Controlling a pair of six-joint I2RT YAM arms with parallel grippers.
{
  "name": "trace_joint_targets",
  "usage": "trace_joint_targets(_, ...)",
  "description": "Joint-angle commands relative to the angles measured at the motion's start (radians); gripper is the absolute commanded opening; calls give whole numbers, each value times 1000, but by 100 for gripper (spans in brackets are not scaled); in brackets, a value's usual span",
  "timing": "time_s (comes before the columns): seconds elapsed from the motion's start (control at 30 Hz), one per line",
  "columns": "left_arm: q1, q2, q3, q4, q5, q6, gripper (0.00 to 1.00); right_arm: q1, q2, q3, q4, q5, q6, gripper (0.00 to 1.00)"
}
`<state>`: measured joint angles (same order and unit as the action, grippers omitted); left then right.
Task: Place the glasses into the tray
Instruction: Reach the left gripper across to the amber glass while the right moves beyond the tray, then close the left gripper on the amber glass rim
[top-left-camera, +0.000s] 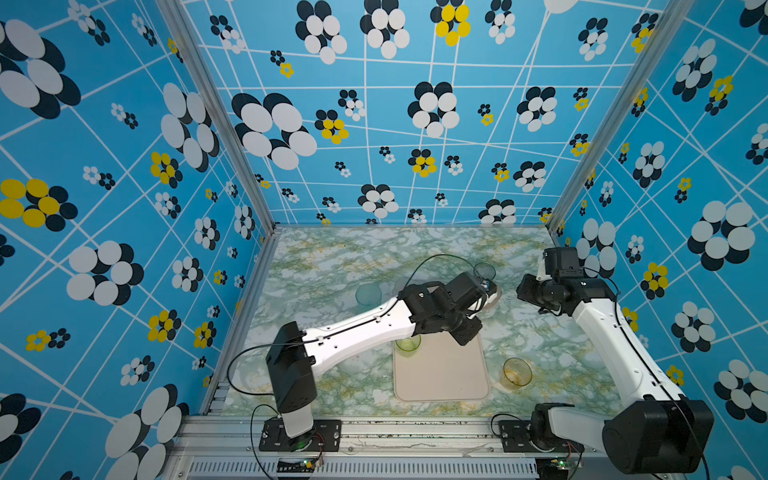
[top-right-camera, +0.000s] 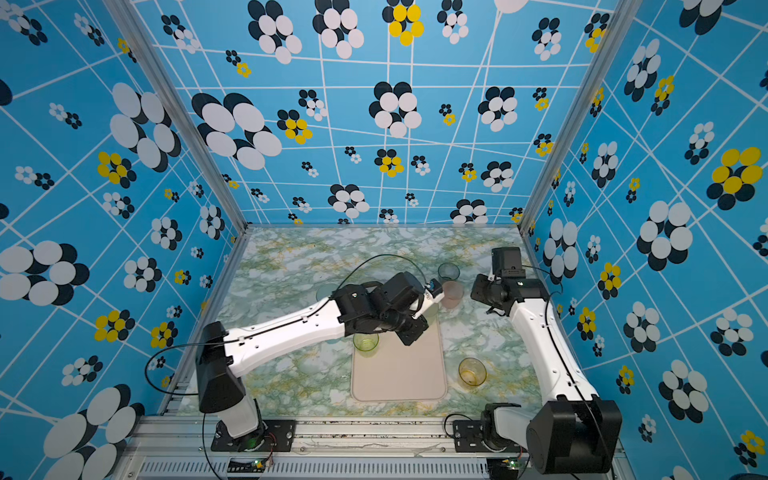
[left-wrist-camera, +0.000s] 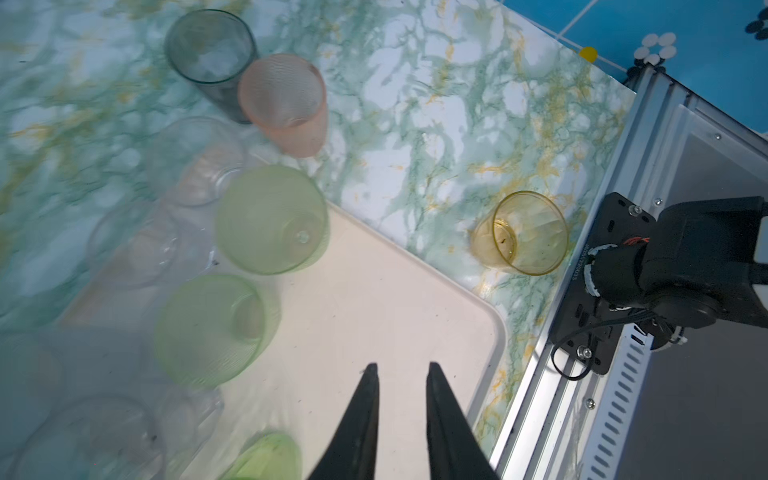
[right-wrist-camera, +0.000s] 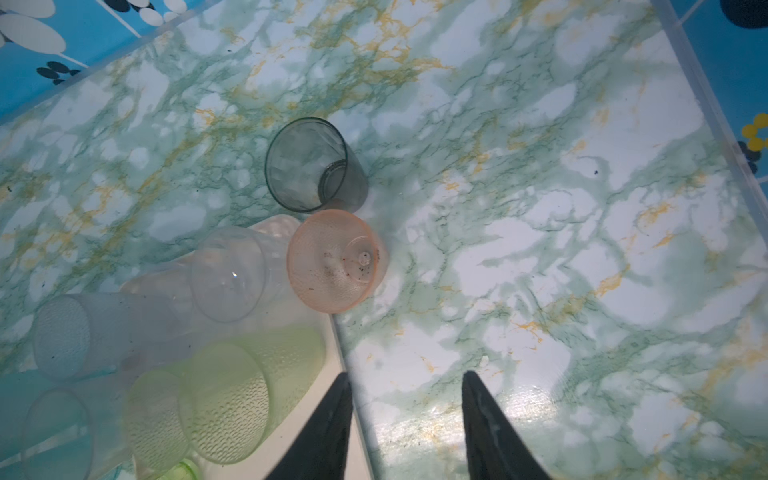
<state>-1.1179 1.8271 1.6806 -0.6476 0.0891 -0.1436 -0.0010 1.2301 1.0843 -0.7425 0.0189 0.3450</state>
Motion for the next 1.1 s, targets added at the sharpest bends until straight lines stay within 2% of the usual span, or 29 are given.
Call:
trace_joint_targets(0.0,-14,108,71,23,118,17,23,-37,-28,-37,3,-29,5,46)
trace_joint_targets(0.2,-38,259,177,15,180,-17,23,-65,-20,-57,14,-52,-9,46)
trace_joint_targets(0.53,-84,347,218,88,187,-51,28,-78,-15,-65,26,-70,-22,46)
trace_joint_targets(0.73,-102,422,294,59,205,-50,29,-86,-23,-74,26,-77,-29,46)
trace_joint_targets(1.07,-113,455,338,21,128,-12,29,-92,-38,-81,31,-93,-41,46)
